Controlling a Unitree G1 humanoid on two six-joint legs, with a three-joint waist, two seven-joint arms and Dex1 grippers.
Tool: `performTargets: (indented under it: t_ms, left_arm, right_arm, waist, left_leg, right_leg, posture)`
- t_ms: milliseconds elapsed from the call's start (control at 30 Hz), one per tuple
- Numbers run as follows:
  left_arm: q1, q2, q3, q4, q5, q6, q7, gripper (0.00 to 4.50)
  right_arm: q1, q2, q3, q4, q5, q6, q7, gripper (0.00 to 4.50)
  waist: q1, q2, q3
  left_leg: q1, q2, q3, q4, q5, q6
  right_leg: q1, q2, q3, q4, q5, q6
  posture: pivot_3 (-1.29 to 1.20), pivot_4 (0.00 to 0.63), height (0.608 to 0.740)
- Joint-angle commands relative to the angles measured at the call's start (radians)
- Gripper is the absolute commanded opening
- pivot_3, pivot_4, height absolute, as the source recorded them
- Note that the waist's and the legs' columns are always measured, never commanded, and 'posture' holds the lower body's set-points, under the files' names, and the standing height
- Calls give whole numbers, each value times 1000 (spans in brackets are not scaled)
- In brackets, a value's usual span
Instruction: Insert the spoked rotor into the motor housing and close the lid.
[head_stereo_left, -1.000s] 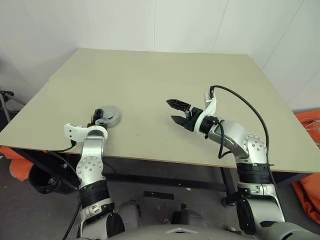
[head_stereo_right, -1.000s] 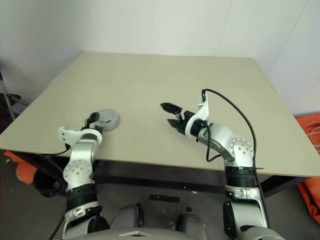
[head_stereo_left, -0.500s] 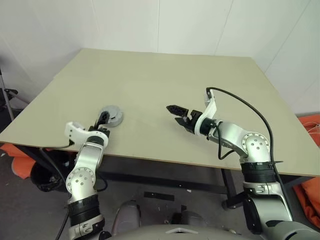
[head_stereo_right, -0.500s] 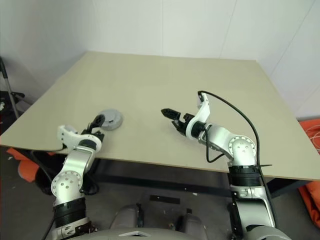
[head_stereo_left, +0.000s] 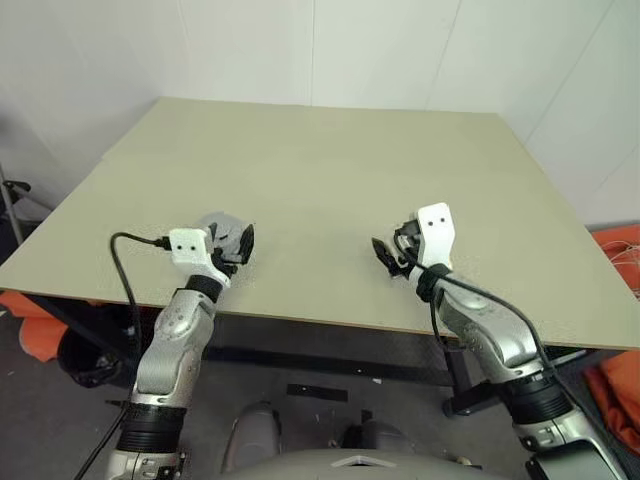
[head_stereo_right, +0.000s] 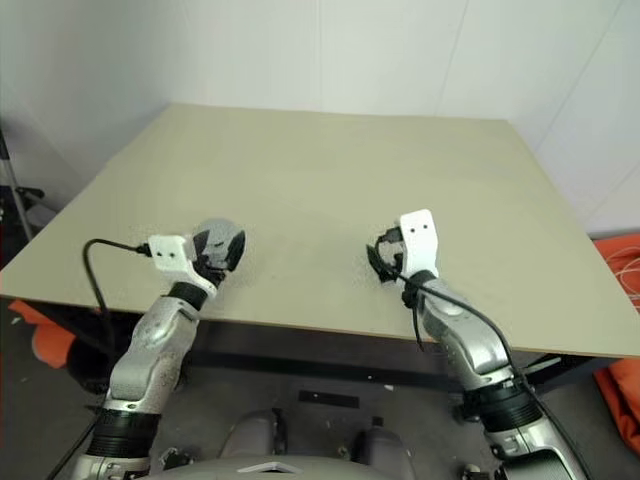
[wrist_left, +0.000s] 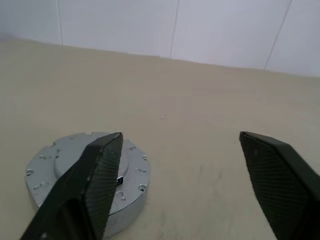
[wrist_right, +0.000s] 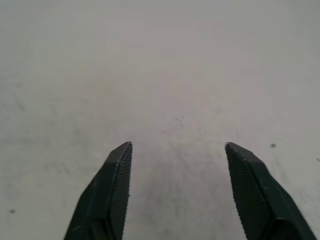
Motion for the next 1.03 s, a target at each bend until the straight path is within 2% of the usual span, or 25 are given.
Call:
performTargets:
  t_ms: [33, 233, 267, 400, 600, 1033]
  left_arm:
    - [4, -7, -8, 41, 79, -120, -27, 2532]
    - [32, -39, 15, 87, 108, -190, -34, 499]
    - [35, -41, 17, 90, 112, -195, -36, 137]
    - [43, -59, 22, 97, 115, -199, -41, 64]
    - [27, -75, 36, 108, 119, -195, -45, 64]
    - [24, -117, 88, 116, 100, -180, -27, 64]
  right_arm:
    - [9, 24, -75, 2, -81, -99, -4, 2185]
    - [125, 84, -142, -19, -176, -203, -27, 20]
    - [136, 95, -151, -24, -187, -209, -30, 0]
    - [145, 132, -185, -26, -214, -206, -41, 0]
    - [128, 160, -203, -13, -243, -197, -8, 0]
    - [98, 186, -223, 17, -257, -182, 44, 0]
  waist:
    - [-2, 0, 0]
    - [-11, 1, 0]
    - [-15, 1, 0]
    - [-31, 3, -1]
    - [-31, 3, -1]
    - [-30, 3, -1]
  left_leg:
    - [1, 0, 0, 0, 0, 0]
    - [5, 0, 1, 0, -4, 6]
    - [5, 0, 1, 0, -4, 7]
    - [6, 0, 2, 0, -5, 8]
    - [12, 0, 2, -1, -5, 8]
    - [12, 0, 2, -1, -6, 10]
  right_leg:
    - [0, 0, 0, 0, 0, 0]
    - [3, 0, 1, 1, -1, -3]
    - [3, 0, 1, 1, -1, -3]
    - [3, 0, 2, 1, -1, -4]
    - [7, 0, 2, 2, -1, -5]
    - [8, 0, 3, 2, -1, -5]
  posture:
    - [0, 0, 740]
    - [0, 0, 740]
    - [0, 0, 740]
    - [0, 0, 740]
    - [0, 0, 740]
    - [0, 0, 740]
